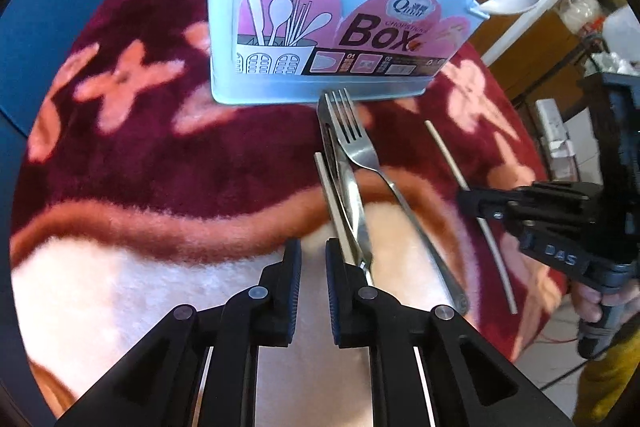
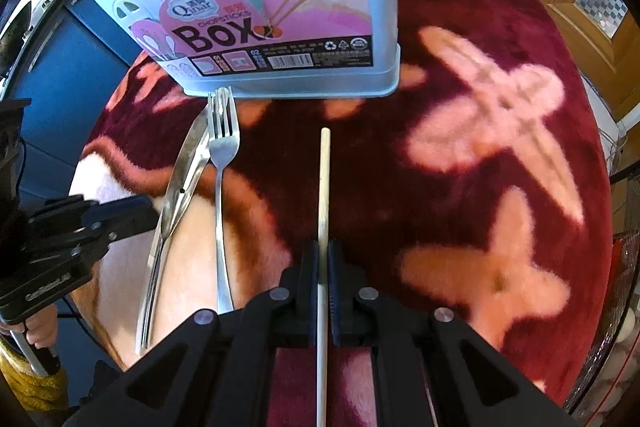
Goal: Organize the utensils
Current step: 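Grasp a chopstick with the right tool while the left tool grasps a thin wooden stick, then lift both sticks and carry them over the blue holder, then lower both sticks into the holder and open both tools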
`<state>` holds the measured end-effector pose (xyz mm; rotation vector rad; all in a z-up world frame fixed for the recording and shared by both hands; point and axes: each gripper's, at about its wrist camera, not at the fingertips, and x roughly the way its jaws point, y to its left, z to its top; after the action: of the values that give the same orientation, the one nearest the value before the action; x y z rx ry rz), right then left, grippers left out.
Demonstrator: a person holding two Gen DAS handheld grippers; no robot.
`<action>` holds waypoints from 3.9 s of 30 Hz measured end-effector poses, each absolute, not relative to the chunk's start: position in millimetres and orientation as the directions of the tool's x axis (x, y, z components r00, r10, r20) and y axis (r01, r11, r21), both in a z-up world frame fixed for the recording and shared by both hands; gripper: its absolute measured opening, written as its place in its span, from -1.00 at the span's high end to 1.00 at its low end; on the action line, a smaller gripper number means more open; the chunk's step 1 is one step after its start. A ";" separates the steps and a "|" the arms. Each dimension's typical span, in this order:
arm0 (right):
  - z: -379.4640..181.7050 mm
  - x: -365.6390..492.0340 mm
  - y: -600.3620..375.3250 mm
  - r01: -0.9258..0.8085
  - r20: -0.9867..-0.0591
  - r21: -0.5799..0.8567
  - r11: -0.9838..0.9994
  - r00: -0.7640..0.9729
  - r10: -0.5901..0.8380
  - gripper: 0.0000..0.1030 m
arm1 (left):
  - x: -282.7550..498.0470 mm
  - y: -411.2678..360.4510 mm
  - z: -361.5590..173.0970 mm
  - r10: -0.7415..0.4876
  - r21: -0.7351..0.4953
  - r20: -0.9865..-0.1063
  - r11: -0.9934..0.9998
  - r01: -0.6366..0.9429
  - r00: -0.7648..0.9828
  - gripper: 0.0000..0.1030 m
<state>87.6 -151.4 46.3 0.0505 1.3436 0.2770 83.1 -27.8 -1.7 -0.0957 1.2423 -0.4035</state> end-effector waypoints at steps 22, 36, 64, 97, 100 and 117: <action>49.9 89.7 -144.1 -0.189 -0.959 0.186 0.964 0.177 0.220 0.88 | 96.7 -45.1 -11.4 -0.363 -0.309 -0.907 0.918 0.248 0.214 0.70; 76.4 75.3 -152.3 -0.234 -0.910 0.249 0.940 0.277 0.309 0.88 | 76.0 -20.4 8.5 -0.435 -0.371 -0.836 0.898 0.238 0.336 0.92; 213.9 134.8 -153.8 -0.187 -0.434 0.157 0.970 0.869 0.238 0.88 | 140.6 -19.2 185.1 -0.349 -0.263 -0.379 0.928 0.262 0.857 0.92; 203.3 133.2 -155.0 -0.164 -0.364 0.137 0.977 0.909 0.204 0.64 | 151.6 -22.9 162.0 -0.303 -0.202 -0.381 0.949 0.241 0.873 0.89; 206.6 121.2 -159.2 -0.162 -0.382 0.154 0.975 0.900 0.210 0.64 | 141.1 -18.8 167.7 -0.305 -0.208 -0.390 0.948 0.239 0.869 0.89; 197.1 52.7 -161.2 -0.179 -0.536 0.221 0.959 0.799 0.273 0.64 | 76.5 -2.1 164.5 -0.343 -0.223 -0.548 0.939 0.262 0.763 0.89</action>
<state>52.7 -161.2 197.1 0.1625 0.5980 0.2434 76.5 -2.1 164.5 -0.1365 0.6214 -0.3297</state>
